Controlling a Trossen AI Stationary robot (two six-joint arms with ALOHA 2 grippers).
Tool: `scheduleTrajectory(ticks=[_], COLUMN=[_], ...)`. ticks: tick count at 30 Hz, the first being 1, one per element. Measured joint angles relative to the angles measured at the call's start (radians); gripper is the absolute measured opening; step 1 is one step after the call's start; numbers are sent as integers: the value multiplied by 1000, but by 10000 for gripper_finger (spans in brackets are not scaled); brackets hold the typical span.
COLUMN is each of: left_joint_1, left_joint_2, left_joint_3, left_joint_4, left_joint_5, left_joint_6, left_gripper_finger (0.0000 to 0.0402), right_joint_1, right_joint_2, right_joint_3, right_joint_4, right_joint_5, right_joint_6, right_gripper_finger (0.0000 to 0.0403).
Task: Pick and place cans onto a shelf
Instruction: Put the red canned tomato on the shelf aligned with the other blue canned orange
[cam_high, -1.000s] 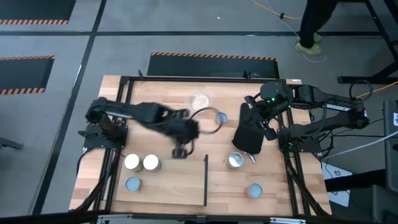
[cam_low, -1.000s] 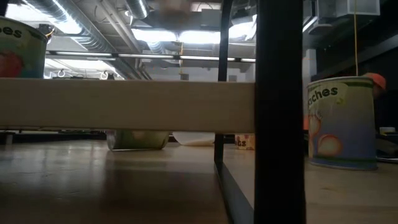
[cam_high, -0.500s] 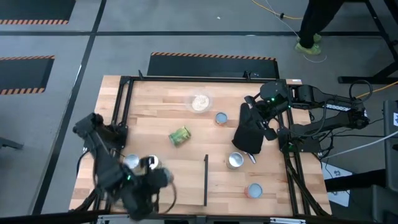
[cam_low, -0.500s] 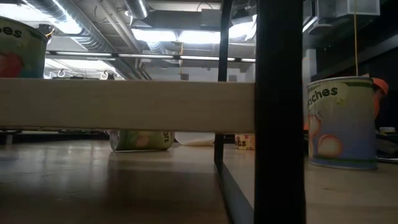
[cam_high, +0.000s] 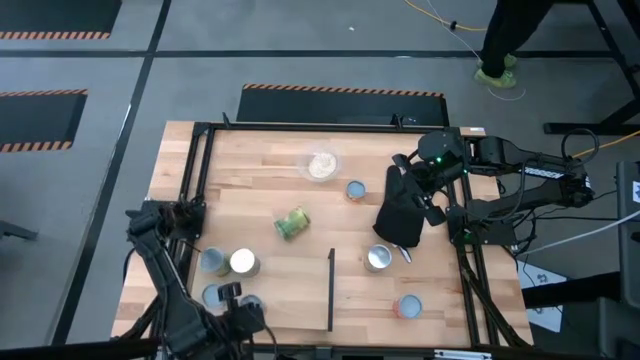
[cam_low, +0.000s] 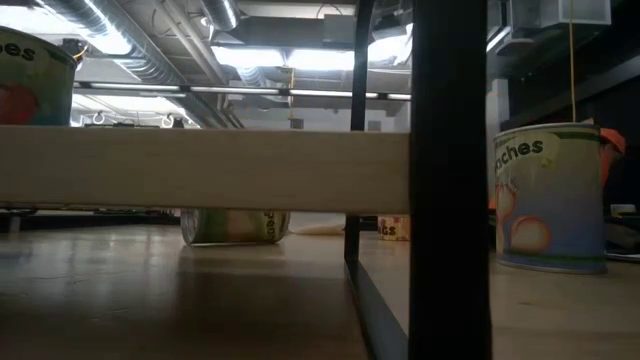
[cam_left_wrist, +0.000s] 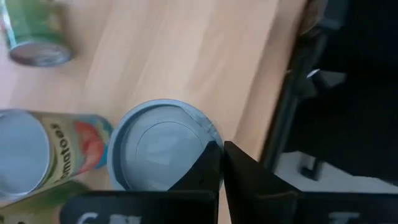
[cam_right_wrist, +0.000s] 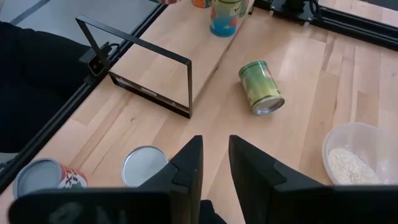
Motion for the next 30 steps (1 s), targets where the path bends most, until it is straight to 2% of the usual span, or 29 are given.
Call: scheduleTrajectory(ticks=[5, 12, 22, 30], left_joint_1=[0, 1, 1, 3], left_joint_2=[23, 25, 25, 25], left_joint_3=[-10, -104, -215, -236], left_joint_4=[-47, -48, 49, 69], left_joint_5=[16, 18, 41, 42], left_joint_6=[-20, -27, -28, -46], left_gripper_finger=[0, 0, 3, 7], right_joint_1=[0, 0, 0, 0], right_joint_2=[0, 0, 0, 0], right_joint_3=[0, 0, 0, 0], right_joint_4=[0, -1, -1, -1], right_joint_5=[0, 0, 0, 0], right_joint_6=[0, 0, 0, 0], right_gripper_finger=[83, 83, 83, 83])
